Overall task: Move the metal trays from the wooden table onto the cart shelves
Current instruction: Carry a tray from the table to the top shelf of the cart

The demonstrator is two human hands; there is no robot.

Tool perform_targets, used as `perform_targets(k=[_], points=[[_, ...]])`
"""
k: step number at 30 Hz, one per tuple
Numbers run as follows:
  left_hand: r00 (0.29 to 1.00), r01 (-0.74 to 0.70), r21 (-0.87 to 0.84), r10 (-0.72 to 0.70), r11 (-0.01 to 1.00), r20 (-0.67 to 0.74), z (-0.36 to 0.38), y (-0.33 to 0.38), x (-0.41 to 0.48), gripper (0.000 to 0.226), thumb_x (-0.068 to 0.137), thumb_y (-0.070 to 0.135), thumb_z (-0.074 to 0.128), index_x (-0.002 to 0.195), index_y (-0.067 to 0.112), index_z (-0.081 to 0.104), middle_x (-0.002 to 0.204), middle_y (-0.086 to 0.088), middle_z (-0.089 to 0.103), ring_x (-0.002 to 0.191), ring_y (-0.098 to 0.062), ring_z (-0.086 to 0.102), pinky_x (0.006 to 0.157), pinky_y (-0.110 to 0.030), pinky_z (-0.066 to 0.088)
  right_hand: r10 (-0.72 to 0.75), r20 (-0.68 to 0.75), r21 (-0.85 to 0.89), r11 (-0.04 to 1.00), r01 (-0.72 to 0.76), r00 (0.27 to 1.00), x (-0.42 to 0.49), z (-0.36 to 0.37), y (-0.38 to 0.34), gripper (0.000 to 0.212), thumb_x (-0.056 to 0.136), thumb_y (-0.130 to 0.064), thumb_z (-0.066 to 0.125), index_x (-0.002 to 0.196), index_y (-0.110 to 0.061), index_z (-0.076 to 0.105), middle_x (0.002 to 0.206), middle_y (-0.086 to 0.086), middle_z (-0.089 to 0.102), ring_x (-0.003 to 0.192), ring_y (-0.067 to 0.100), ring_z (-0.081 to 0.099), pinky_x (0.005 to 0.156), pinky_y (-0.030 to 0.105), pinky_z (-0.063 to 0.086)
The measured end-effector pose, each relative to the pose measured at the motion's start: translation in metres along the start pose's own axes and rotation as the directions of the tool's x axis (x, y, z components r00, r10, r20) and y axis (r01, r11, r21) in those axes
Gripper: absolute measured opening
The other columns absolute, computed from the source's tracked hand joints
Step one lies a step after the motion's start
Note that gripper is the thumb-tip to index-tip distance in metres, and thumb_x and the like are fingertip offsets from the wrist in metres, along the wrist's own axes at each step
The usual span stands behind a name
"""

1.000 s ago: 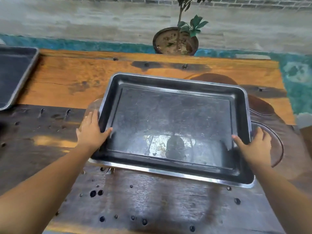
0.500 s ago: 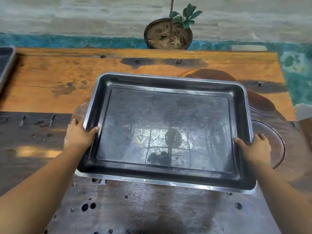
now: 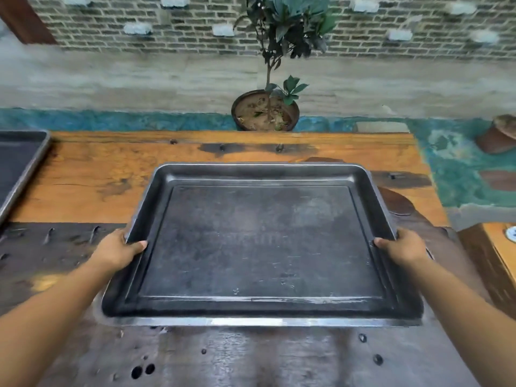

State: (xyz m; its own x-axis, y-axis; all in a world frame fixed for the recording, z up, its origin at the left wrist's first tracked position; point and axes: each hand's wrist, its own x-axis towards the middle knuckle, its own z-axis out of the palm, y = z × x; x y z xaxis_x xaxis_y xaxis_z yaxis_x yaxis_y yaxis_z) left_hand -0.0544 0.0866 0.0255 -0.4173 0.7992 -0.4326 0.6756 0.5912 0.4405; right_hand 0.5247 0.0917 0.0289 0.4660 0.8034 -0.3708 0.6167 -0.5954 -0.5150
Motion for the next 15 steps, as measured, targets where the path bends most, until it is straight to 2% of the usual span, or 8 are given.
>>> perform_targets(k=[4,7,8,11,12,13,15], points=[[0.999,0.031,-0.146,-0.035,0.989,-0.027,-0.042,0.021,-0.026,0.031,0.085,0.019,0.074,0.107,-0.002,0.067,0.104,-0.024,0.07,0.095,-0.037,0.066,0.092,-0.045,0.051,-0.043,0.01,0.075,0.996,0.042,0.999,-0.011,-0.04,-0.037,0.029,0.083,-0.014,0.074,0.107,0.0,0.067,0.1,0.021,0.07,0.09,0.035,0.067,0.08,0.039,0.051],[0.998,0.007,-0.211,-0.019,0.977,-0.057,-0.081,0.039,-0.045,0.025,0.084,0.013,0.074,0.103,-0.002,0.068,0.104,-0.023,0.07,0.09,-0.035,0.066,0.087,-0.041,0.052,-0.092,0.007,0.12,0.989,0.09,0.996,-0.019,-0.073,-0.07,0.027,0.082,-0.013,0.076,0.104,0.002,0.069,0.085,0.012,0.067,0.064,0.021,0.06,0.059,0.028,0.044],[0.998,0.008,-0.228,-0.024,0.974,-0.064,-0.095,0.045,-0.051,0.026,0.084,0.012,0.074,0.104,-0.002,0.067,0.104,-0.023,0.07,0.091,-0.035,0.066,0.088,-0.042,0.052,-0.108,0.006,0.137,0.985,0.106,0.994,-0.021,-0.083,-0.082,0.027,0.082,-0.012,0.076,0.104,0.002,0.069,0.085,0.012,0.067,0.063,0.02,0.059,0.058,0.028,0.044],[0.997,-0.022,-0.246,0.002,0.969,-0.083,-0.133,0.054,-0.074,0.021,0.084,0.007,0.073,0.102,-0.002,0.067,0.103,-0.021,0.07,0.085,-0.031,0.065,0.082,-0.037,0.049,-0.144,0.037,0.198,0.971,0.133,0.989,-0.028,-0.106,-0.113,0.031,0.082,-0.008,0.075,0.109,0.004,0.066,0.101,0.023,0.07,0.085,0.035,0.067,0.084,0.042,0.053],[0.995,-0.038,-0.231,0.017,0.972,-0.094,-0.144,0.055,-0.083,0.02,0.085,0.007,0.072,0.103,-0.001,0.067,0.103,-0.018,0.069,0.083,-0.028,0.064,0.08,-0.034,0.047,-0.159,0.036,0.206,0.967,0.148,0.987,-0.031,-0.113,-0.124,0.03,0.081,-0.006,0.075,0.108,0.005,0.066,0.102,0.024,0.07,0.087,0.036,0.067,0.086,0.044,0.053],[0.993,-0.049,-0.224,0.023,0.973,-0.115,-0.154,0.054,-0.092,0.02,0.085,0.006,0.071,0.104,0.0,0.067,0.102,-0.016,0.069,0.082,-0.027,0.063,0.078,-0.032,0.045,-0.177,0.029,0.208,0.964,0.167,0.984,-0.034,-0.118,-0.134,0.027,0.081,-0.005,0.075,0.104,0.004,0.067,0.097,0.022,0.07,0.083,0.034,0.066,0.082,0.041,0.053],[0.989,-0.042,-0.268,0.002,0.962,-0.148,-0.172,0.045,-0.111,0.021,0.085,0.002,0.07,0.105,0.002,0.067,0.097,-0.015,0.069,0.077,-0.026,0.063,0.075,-0.033,0.046,-0.229,0.007,0.18,0.958,0.224,0.973,-0.041,-0.124,-0.155,0.016,0.08,-0.007,0.076,0.093,-0.002,0.068,0.077,0.011,0.068,0.065,0.025,0.06,0.061,0.027,0.048]])
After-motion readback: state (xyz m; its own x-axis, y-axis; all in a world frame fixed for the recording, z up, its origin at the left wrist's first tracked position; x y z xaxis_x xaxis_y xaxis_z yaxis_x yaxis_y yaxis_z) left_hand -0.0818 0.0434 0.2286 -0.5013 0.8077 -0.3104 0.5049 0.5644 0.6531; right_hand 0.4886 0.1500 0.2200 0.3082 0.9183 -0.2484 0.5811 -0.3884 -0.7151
